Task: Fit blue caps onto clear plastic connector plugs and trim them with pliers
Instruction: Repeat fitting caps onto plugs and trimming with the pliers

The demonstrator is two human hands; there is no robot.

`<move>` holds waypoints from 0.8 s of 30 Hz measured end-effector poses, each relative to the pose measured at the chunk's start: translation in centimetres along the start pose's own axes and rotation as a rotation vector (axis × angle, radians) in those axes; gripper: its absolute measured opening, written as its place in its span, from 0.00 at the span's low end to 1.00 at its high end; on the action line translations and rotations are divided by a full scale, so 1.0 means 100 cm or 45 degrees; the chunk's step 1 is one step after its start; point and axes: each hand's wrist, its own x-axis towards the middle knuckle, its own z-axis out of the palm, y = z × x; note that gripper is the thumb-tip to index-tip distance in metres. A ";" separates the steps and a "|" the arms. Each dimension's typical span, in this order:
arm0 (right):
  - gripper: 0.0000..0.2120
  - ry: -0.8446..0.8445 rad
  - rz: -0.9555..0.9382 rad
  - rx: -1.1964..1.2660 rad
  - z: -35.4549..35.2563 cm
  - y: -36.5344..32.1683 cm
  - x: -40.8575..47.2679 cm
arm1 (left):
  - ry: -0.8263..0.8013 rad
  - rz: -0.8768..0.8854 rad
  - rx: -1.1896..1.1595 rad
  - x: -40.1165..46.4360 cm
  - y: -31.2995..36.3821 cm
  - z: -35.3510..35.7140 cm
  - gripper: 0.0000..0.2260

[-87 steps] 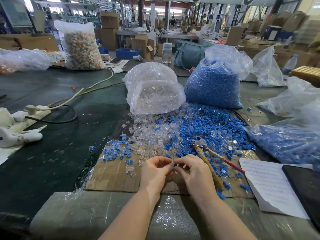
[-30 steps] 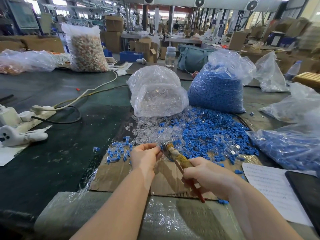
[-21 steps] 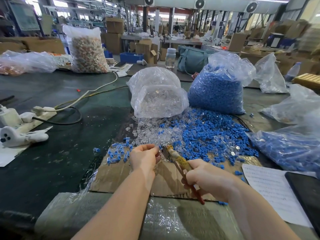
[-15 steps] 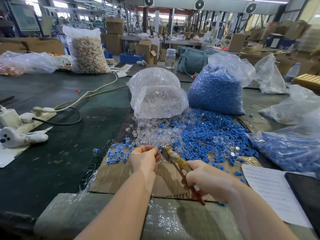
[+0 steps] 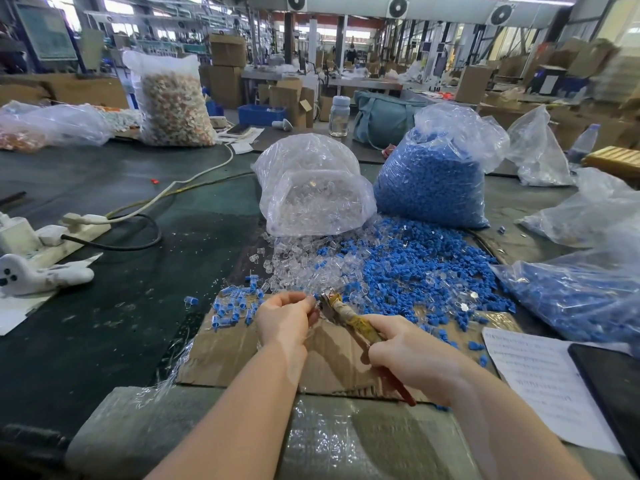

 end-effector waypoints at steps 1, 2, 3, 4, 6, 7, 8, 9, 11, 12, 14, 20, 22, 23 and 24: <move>0.13 -0.008 0.006 0.026 0.000 0.000 0.000 | 0.000 0.010 -0.006 0.000 0.000 0.000 0.06; 0.15 -0.018 0.013 0.050 0.000 0.000 -0.001 | -0.001 0.019 -0.015 0.000 0.001 -0.001 0.05; 0.18 -0.026 0.018 0.067 0.000 0.000 -0.001 | -0.004 0.024 -0.022 0.000 0.001 -0.001 0.05; 0.20 -0.033 0.022 0.077 0.000 0.000 -0.002 | -0.006 0.023 -0.025 0.001 0.001 -0.001 0.06; 0.23 -0.048 0.031 0.088 -0.001 -0.002 -0.003 | -0.015 0.003 -0.027 0.001 0.001 -0.001 0.06; 0.24 -0.056 0.037 0.097 -0.001 -0.002 -0.003 | -0.023 -0.012 -0.032 0.002 0.000 -0.001 0.06; 0.24 -0.063 0.041 0.107 -0.002 -0.003 -0.003 | -0.034 -0.029 -0.036 0.002 -0.001 -0.001 0.06; 0.24 -0.062 0.042 0.113 -0.002 -0.003 -0.003 | -0.047 -0.043 -0.038 0.003 -0.002 -0.001 0.07; 0.23 -0.057 0.039 0.109 -0.002 -0.003 -0.002 | -0.063 -0.059 -0.039 0.004 -0.003 -0.001 0.07; 0.23 -0.061 0.035 0.099 -0.002 -0.003 -0.002 | -0.065 -0.059 -0.040 0.005 -0.003 -0.001 0.07; 0.23 -0.063 0.016 0.068 -0.001 -0.002 -0.002 | -0.064 -0.053 -0.048 0.005 -0.004 -0.001 0.07; 0.22 0.022 -0.061 0.008 0.003 0.001 0.004 | -0.047 -0.042 -0.059 0.004 -0.006 -0.001 0.08; 0.23 0.028 -0.064 0.012 0.004 0.001 0.005 | -0.044 -0.040 -0.066 0.004 -0.006 -0.001 0.07; 0.23 0.018 -0.058 0.049 0.005 0.001 0.004 | -0.045 -0.047 -0.072 0.005 -0.006 -0.001 0.07; 0.24 0.005 -0.051 0.107 0.005 0.000 0.003 | -0.047 -0.060 -0.079 0.005 -0.006 0.000 0.07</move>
